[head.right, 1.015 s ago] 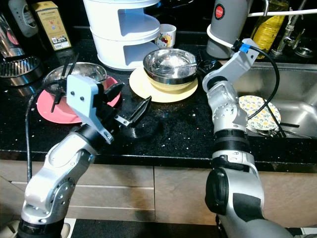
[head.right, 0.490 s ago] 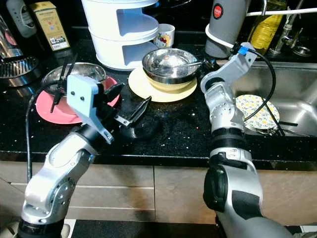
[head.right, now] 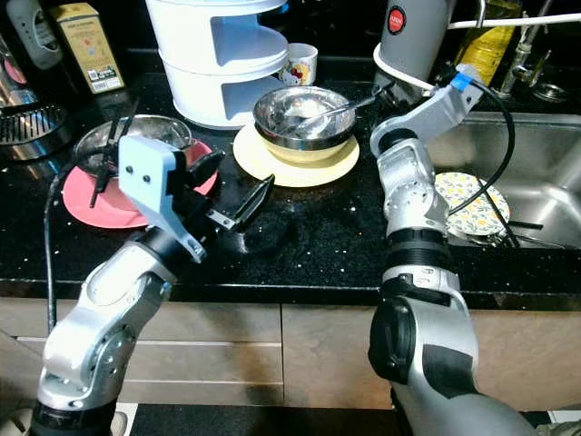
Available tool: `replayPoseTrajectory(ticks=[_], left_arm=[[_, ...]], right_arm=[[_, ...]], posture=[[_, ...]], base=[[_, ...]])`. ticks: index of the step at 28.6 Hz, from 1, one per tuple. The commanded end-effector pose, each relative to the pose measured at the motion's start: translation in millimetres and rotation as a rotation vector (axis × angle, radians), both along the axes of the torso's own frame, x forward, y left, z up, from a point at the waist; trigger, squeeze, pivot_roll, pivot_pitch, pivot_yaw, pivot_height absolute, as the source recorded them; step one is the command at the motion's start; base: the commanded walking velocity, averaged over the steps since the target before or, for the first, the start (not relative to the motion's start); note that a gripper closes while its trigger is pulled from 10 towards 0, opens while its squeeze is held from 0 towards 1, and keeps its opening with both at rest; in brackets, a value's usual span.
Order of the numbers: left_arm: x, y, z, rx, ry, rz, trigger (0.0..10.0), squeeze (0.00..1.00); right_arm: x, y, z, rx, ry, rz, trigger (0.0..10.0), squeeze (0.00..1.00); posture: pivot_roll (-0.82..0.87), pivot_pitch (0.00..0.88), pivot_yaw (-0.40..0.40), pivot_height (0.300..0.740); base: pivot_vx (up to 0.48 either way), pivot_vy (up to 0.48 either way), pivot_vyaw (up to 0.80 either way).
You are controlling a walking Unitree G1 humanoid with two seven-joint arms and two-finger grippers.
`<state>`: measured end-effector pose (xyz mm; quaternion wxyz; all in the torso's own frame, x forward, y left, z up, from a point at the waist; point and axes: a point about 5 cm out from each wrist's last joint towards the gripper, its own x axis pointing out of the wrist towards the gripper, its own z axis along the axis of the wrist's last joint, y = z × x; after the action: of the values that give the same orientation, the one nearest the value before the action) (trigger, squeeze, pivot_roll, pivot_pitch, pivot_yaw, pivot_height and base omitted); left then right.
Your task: Kitchen organization
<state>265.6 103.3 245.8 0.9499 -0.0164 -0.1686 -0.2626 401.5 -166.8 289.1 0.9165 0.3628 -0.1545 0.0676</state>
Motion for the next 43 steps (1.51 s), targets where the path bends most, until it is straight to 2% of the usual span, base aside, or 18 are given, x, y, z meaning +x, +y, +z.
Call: replayPoseTrajectory(ticks=[1,5,6,8,9,13,23,24,25,28,36,43], left_arm=[[-0.3,-1.5,0,-0.001,0.003,-0.011,10.0,0.0],[-0.1,-1.5,0,0.002,0.001,-0.011,10.0,0.0],[-0.2,-1.6,0,0.002,0.001,-0.012,10.0,0.0],[-0.2,-2.0,0,0.001,0.001,-0.014,10.0,0.0],[-0.2,-2.0,0,0.001,0.001,-0.014,10.0,0.0],[-0.2,-3.8,0,0.001,0.001,-0.018,10.0,0.0],[-0.7,-3.7,-1,0.001,0.007,-0.018,10.0,0.0],[-0.7,-3.9,-1,0.0,0.007,-0.018,10.0,0.0],[-0.7,-3.9,-1,0.0,0.007,-0.018,10.0,0.0],[-0.7,-4.4,-1,-0.001,0.007,-0.019,10.0,0.0],[-0.1,-5.3,-1,-0.005,0.007,-0.024,10.0,0.0],[-0.7,-5.1,-1,-0.006,0.007,-0.022,10.0,0.0]], right_arm=[[-5.0,3.6,11,-0.021,-0.093,0.019,0.0,0.0],[-14.6,10.6,31,-0.163,-0.225,0.049,0.0,0.0],[-17.0,12.8,36,-0.261,-0.25,0.05,0.0,0.0],[-17.9,15.1,39,-0.354,-0.249,0.053,0.0,0.0],[-17.9,15.1,39,-0.354,-0.249,0.053,0.0,0.0],[-19.0,18.0,39,-0.481,-0.236,0.039,0.0,0.0],[-18.9,14.9,35,-0.599,-0.202,-0.032,0.0,0.0],[-19.5,12.8,38,-0.688,-0.201,-0.055,0.0,0.0],[-19.5,12.8,38,-0.688,-0.201,-0.055,0.0,0.0],[-21.6,10.4,45,-0.788,-0.221,-0.086,0.0,0.0],[-25.3,1.1,60,-0.847,-0.237,-0.213,0.0,0.0],[-27.8,-8.5,70,-0.818,-0.259,-0.292,0.0,0.0]], posture=[[0.12,0.066,-0.049,0.74],[0.12,0.058,-0.047,0.74],[0.12,0.057,-0.046,0.74],[0.12,0.057,-0.046,0.74],[0.12,0.057,-0.046,0.74],[0.11,0.051,-0.046,0.74],[0.11,0.065,-0.044,0.74],[0.11,0.066,-0.044,0.74],[0.11,0.066,-0.044,0.74],[0.11,0.068,-0.042,0.74],[0.11,0.068,-0.043,0.74],[0.11,0.068,-0.043,0.74]], base=[[0.0,0.0,0.0],[0.0,0.0,0.0],[0.0,0.0,0.0],[0.0,0.0,0.0],[0.0,0.0,0.0],[0.0,0.0,0.0],[0.0,0.0,0.0],[0.0,0.0,0.0],[0.0,0.0,0.0],[0.0,0.0,0.0],[0.0,0.0,0.0],[0.0,0.0,0.0]])
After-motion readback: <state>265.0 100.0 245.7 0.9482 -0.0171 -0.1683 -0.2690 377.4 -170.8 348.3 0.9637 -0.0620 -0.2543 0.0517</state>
